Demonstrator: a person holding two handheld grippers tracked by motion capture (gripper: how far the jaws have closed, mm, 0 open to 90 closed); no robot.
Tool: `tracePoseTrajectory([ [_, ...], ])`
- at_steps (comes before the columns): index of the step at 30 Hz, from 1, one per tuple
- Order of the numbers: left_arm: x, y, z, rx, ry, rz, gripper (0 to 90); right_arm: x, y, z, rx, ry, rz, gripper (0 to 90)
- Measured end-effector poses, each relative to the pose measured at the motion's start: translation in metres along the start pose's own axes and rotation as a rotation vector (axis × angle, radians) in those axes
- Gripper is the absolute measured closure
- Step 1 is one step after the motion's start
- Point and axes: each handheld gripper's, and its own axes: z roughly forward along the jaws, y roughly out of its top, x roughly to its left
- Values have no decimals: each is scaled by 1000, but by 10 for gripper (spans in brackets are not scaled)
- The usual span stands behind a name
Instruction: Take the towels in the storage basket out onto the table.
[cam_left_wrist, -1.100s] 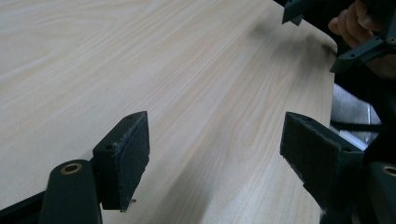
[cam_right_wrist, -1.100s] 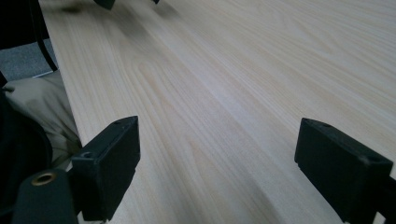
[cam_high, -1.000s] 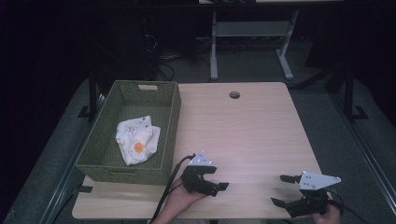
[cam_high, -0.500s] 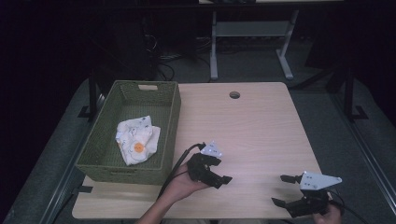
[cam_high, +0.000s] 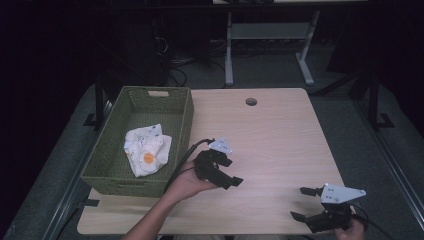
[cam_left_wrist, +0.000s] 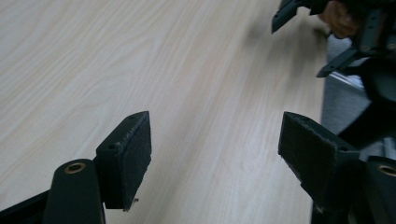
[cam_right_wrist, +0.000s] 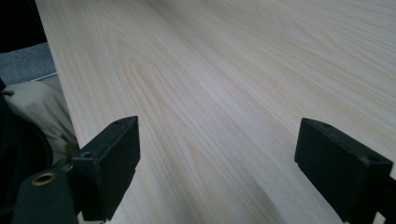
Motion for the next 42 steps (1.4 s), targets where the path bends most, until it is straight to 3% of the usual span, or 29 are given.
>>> tracePoseTrajectory([
  [4, 8, 3, -12, 34, 15, 2, 258, 0, 0, 1, 4, 1, -2, 138],
  [13, 18, 8, -30, 35, -3, -16, 252, 0, 0, 1, 3, 6, 3, 138],
  [19, 34, 8, -51, 17, -28, -42, 246, 0, 0, 1, 2, 7, 3, 138],
  [20, 39, 7, -58, -4, -41, -63, 246, 0, 0, 1, 3, 7, 2, 138],
  [23, 44, 6, -65, -10, -33, -66, 246, 0, 0, 1, 3, 8, 1, 138],
  [31, 63, -1, -94, -73, -33, -135, 246, 0, 1, 1, 3, 8, -1, 138],
  [38, 73, -9, -110, -89, -8, -162, 247, 0, 1, 1, 4, 8, -1, 138],
  [42, 77, -16, -118, -101, -16, -177, 247, 0, 1, 1, 2, 8, -2, 138],
])
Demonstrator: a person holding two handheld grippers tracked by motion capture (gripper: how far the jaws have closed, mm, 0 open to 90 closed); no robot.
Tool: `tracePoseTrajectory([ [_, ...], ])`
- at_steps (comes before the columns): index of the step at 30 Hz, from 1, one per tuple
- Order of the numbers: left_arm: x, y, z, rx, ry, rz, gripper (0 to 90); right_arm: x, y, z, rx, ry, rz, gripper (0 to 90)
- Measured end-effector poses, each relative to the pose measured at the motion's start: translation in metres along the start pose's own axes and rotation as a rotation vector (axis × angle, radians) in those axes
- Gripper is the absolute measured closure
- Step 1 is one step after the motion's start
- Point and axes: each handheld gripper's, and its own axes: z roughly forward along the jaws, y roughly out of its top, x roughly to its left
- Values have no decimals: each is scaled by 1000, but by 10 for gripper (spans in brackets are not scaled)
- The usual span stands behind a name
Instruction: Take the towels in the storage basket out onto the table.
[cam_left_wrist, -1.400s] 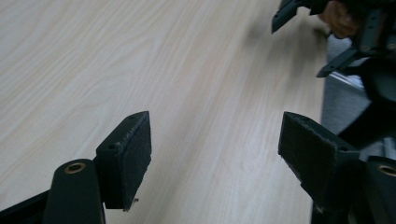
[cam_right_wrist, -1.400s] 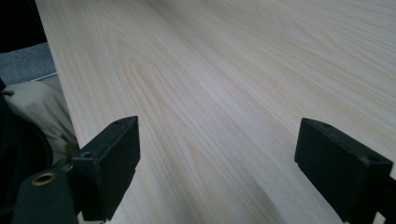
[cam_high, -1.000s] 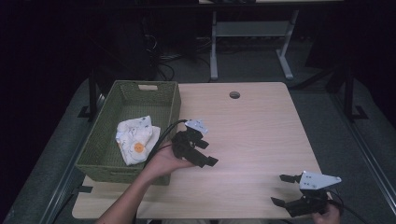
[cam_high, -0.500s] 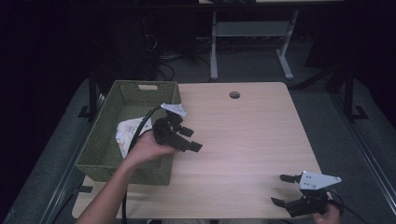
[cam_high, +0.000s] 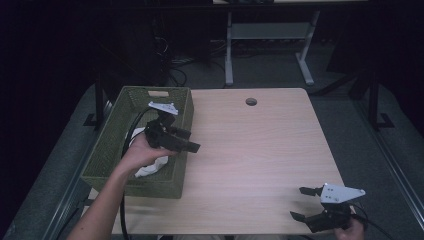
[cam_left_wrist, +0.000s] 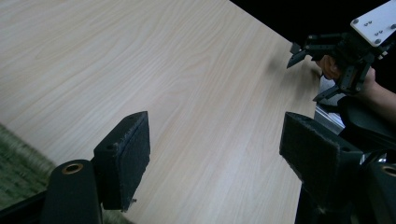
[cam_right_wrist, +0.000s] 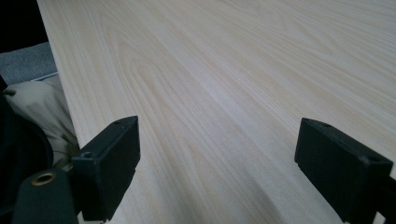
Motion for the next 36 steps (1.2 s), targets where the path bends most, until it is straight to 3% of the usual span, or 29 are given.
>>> tracePoseTrajectory([
  [8, 9, -10, -17, -14, 22, -23, 247, 0, 0, 0, -1, 0, 1, 138],
  [12, 13, -14, -28, -47, 30, -35, 249, 0, 0, 0, 0, -1, 0, 138],
  [17, 22, -20, -38, -45, 49, -56, 250, 0, 0, -1, -3, -4, 0, 138],
  [19, 26, -24, -43, -34, 82, -65, 248, -1, -1, -1, -4, -5, 1, 138],
  [23, 33, -31, -49, -53, 100, -93, 241, -1, -1, -1, -2, -7, 4, 138],
  [29, 45, -43, -54, -34, 142, -135, 241, -1, -1, -2, -3, -6, 0, 138],
  [30, 50, -48, -55, -27, 167, -148, 241, -1, -1, -2, -3, -7, 1, 138],
  [36, 60, -58, -61, -27, 222, -190, 241, -1, -1, -2, -2, -8, 3, 138],
])
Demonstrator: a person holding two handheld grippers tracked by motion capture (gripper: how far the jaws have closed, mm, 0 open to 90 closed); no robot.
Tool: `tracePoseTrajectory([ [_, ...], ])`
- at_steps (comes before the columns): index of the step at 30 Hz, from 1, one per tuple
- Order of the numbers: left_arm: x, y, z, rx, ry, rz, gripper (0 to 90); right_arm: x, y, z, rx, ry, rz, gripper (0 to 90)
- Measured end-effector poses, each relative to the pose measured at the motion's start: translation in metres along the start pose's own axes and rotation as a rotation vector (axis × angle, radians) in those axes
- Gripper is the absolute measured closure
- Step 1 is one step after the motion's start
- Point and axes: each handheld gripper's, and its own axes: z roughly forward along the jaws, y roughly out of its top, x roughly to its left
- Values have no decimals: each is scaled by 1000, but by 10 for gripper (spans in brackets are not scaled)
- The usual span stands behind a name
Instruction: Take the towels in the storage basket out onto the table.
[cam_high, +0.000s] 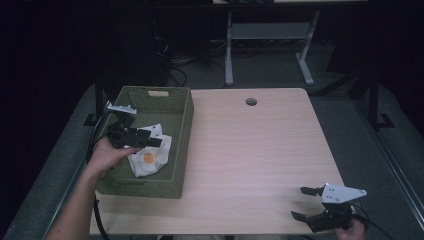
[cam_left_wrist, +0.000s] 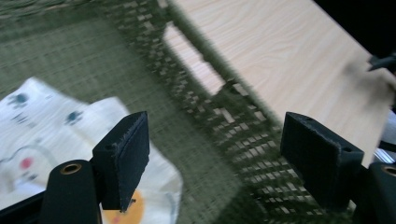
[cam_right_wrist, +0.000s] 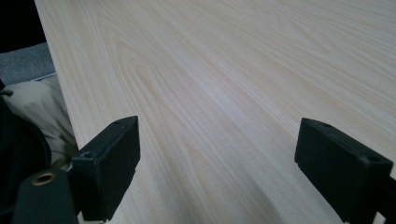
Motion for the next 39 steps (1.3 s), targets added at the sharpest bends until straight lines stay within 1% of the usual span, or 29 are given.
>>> tracePoseTrajectory([
  [1, 2, -1, 0, 7, 14, -10, 241, 0, 0, 0, 0, 0, 0, 138],
  [2, 7, -3, 0, 16, 48, -21, 241, 0, 0, 0, -1, 0, 0, 138],
  [3, 7, -3, 0, 16, 48, -21, 241, 0, 0, 0, 0, 0, -1, 138],
  [4, 11, -5, 1, 22, 68, -34, 241, 0, 0, 0, 0, 0, 0, 138],
  [5, 11, -5, 1, 22, 68, -34, 241, 0, 0, 0, 0, 0, 0, 138],
  [6, 15, -8, 3, 40, 88, -42, 241, 0, 0, 0, -2, 0, -2, 138],
  [7, 15, -8, 3, 40, 88, -42, 241, 0, 0, 0, 0, 0, -1, 138],
  [8, 18, -9, 6, 59, 114, -47, 241, 0, 0, 0, -1, 0, -1, 138],
  [10, 21, -11, 8, 81, 136, -49, 241, 0, 0, 0, -2, 0, -1, 138],
  [11, 21, -11, 8, 81, 136, -49, 242, 0, 0, -1, -2, -1, -1, 138],
  [12, 23, -12, 10, 103, 167, -54, 242, 0, 0, -1, -3, -2, -2, 138],
  [13, 25, -12, 11, 118, 175, -58, 242, 0, 0, -1, -4, -2, -1, 138],
  [14, 25, -12, 11, 118, 175, -58, 242, 0, 0, -1, -4, -2, -1, 138],
  [15, 27, -13, 14, 140, 201, -61, 242, 0, 0, -1, -4, -2, 0, 138],
  [17, 30, -14, 16, 155, 222, -76, 241, 0, 0, -1, -4, -1, 0, 138],
  [18, 30, -14, 16, 155, 222, -76, 241, 0, -1, -1, -5, -1, 0, 138],
  [19, 32, -15, 19, 166, 230, -87, 240, -1, -1, -1, -7, -1, -3, 138],
  [21, 33, -16, 20, 167, 223, -92, 238, -1, -1, -1, -7, -1, -3, 138],
  [23, 34, -16, 22, 176, 237, -95, 235, -1, -1, -2, -6, -1, 0, 138],
  [24, 36, -17, 23, 183, 245, -110, 235, -1, -1, -2, -4, -1, 2, 138],
  [27, 38, -17, 25, 193, 261, -122, 235, -1, -1, -2, -5, -1, 2, 138],
  [28, 41, -18, 27, 204, 271, -142, 235, -1, -1, -2, -5, 0, 1, 138],
  [29, 41, -18, 27, 204, 271, -142, 235, -1, -1, -2, -5, 0, 1, 138],
  [30, 42, -18, 31, 224, 282, -162, 234, -1, -1, -2, -5, -1, 1, 138],
  [32, 43, -19, 33, 235, 287, -168, 230, -1, -1, -2, -6, -1, 0, 138],
  [33, 45, -21, 37, 257, 313, -179, 230, -1, -1, -2, -8, -2, 1, 138],
  [35, 46, -21, 39, 267, 323, -189, 230, -1, -1, -2, -9, -2, 1, 138],
  [36, 47, -22, 42, 296, 339, -190, 231, -1, -1, -2, -10, -3, -1, 138],
  [39, 48, -23, 45, 312, 352, -195, 231, -1, -1, -2, -9, -3, -2, 138],
])
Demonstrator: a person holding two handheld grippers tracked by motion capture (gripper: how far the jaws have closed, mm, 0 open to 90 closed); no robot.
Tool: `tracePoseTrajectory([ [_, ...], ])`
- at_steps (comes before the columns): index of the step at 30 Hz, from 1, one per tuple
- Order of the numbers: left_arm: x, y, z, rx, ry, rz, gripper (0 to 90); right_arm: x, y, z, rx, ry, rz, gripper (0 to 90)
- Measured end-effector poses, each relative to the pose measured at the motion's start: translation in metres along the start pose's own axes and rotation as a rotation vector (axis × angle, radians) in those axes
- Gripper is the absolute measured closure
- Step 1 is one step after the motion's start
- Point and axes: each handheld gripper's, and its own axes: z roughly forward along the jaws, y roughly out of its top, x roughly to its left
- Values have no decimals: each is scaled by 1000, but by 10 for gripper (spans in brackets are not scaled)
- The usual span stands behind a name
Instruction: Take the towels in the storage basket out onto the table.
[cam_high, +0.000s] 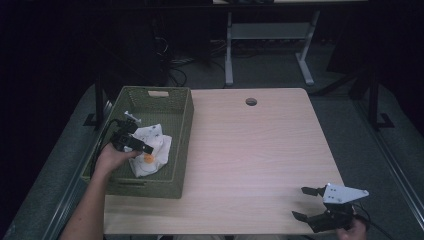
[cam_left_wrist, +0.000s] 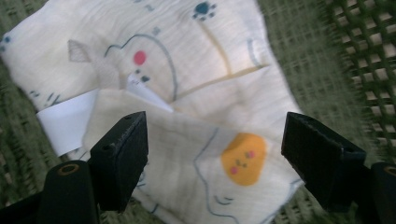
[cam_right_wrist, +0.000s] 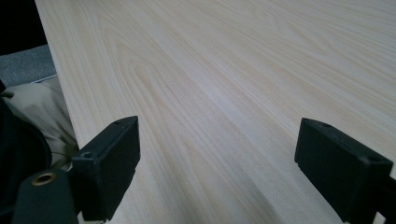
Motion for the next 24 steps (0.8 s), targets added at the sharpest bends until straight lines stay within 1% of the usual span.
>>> tracePoseTrajectory([
  [2, 0, 1, 2, 12, 15, -7, 231, 0, 0, 0, -1, 0, 0, 138],
  [3, 1, 2, 6, 29, 26, -14, 230, 0, 0, 0, -1, -1, 0, 138],
  [4, 1, 2, 6, 29, 26, -14, 230, 0, 0, 0, -1, -1, 0, 138],
  [5, 0, 3, 11, 57, 32, -13, 230, 0, 0, 0, 0, -1, 1, 138],
  [6, 0, 3, 11, 57, 32, -13, 230, 0, 0, 0, 0, -1, 1, 138],
  [9, -3, 5, 19, 103, 38, -17, 231, 0, 0, 0, 0, -1, 0, 138],
  [10, -5, 5, 23, 123, 43, -8, 231, 0, 0, 0, 0, -1, 1, 138],
  [11, -7, 7, 28, 145, 57, -6, 234, 0, 0, 0, 2, 0, 3, 138],
  [12, -7, 7, 28, 145, 57, -6, 239, 0, 0, 0, 1, -1, 2, 138],
  [14, -8, 8, 32, 167, 71, -12, 242, 0, 0, 0, -4, 0, -1, 138],
  [15, -8, 8, 35, 180, 89, -13, 260, 0, 0, 0, -2, -1, -2, 138],
  [16, -8, 8, 35, 180, 89, -13, 272, 0, 0, 0, -2, -1, -2, 138],
  [17, -9, 8, 36, 185, 105, -18, 287, 0, 0, 0, -3, 0, -1, 138],
  [18, -9, 8, 36, 185, 105, -18, 307, 0, 0, 0, -3, 0, -1, 138],
  [19, -9, 8, 36, 190, 119, -17, 324, 0, 0, 0, -2, 0, 0, 138],
  [21, -9, 8, 36, 190, 125, -17, 335, 0, 0, 0, -2, 0, -1, 138],
  [22, -10, 8, 37, 190, 134, -16, 367, 0, 0, 0, -3, 0, -1, 139],
  [23, -10, 8, 37, 191, 143, -7, 374, 0, 0, 0, -4, -1, -3, 138],
  [24, -11, 9, 37, 191, 148, -9, 383, 0, 0, 0, -3, -1, -2, 138],
])
